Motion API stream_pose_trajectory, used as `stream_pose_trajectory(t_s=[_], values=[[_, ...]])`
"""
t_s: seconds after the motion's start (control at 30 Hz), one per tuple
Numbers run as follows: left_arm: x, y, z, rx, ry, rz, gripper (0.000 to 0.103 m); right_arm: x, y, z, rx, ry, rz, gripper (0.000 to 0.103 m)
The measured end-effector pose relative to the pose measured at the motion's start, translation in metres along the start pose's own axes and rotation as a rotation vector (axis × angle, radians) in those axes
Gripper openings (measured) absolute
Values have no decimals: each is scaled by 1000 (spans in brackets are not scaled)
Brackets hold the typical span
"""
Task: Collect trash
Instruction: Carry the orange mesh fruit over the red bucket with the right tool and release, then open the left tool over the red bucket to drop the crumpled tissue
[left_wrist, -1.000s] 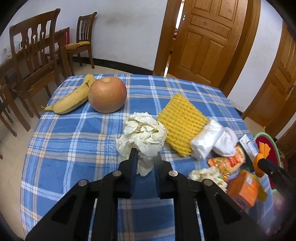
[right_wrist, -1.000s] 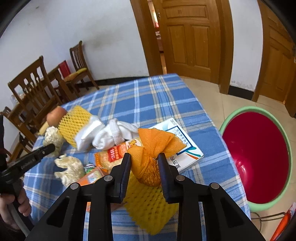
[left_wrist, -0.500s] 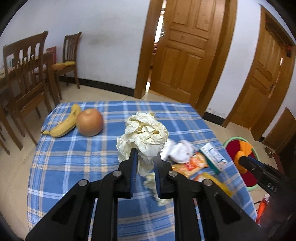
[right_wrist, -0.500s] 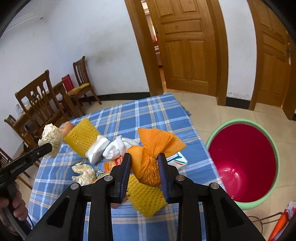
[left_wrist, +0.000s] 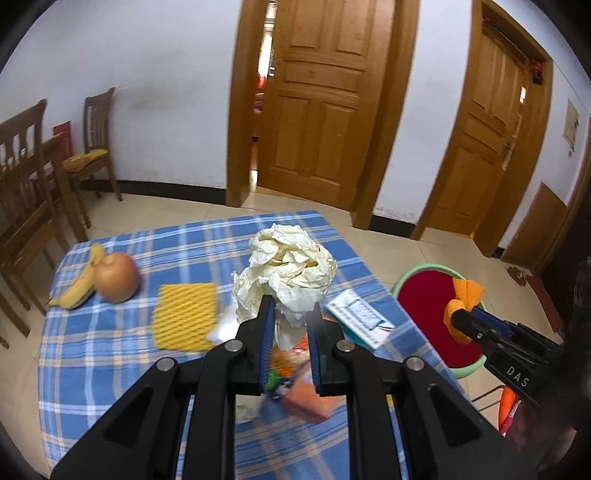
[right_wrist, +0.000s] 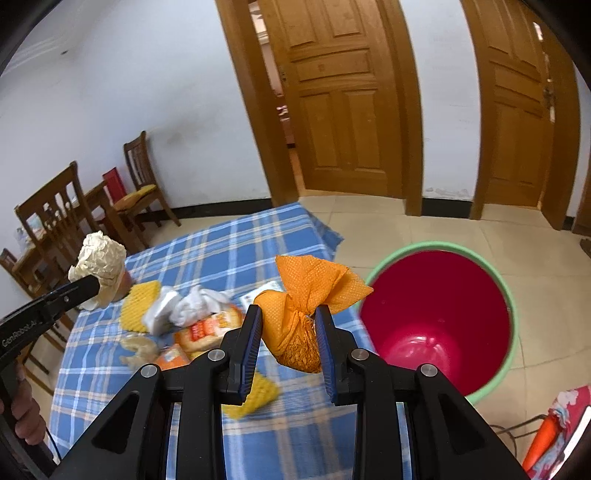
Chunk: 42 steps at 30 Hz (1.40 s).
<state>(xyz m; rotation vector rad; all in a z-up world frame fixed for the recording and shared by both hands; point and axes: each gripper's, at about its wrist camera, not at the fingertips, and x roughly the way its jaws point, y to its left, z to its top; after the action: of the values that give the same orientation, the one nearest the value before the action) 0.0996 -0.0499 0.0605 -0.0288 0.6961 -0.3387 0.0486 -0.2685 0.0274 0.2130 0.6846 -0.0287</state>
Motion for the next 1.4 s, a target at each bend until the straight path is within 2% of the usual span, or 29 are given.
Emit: stream_pose_trajectory(t_s=[0.33,0.57,0.83,0.97,1.13,1.3,1.4], values=[[38,-72,8,102,62,-90,16,5,-59,-7,86,29,-107,30],[73,-123,9,167,124,-139,16,18,-105,-15,171,64,-139,30],[118,-169,-1,215,195,-147,16,36,-151,-24,268,89,-146,32],[138,-184,-6,242,228,-140,16,41,-168,-27,300,98,-145,34],[152,-197,-14,268,248,-130,16,48,-181,-30,317,108,-141,41],[161,-202,-17,287,259,-128,16,47,-185,-29,329,97,-142,49],[163,-206,-17,293,261,-132,16,41,-184,-30,336,77,-146,50]])
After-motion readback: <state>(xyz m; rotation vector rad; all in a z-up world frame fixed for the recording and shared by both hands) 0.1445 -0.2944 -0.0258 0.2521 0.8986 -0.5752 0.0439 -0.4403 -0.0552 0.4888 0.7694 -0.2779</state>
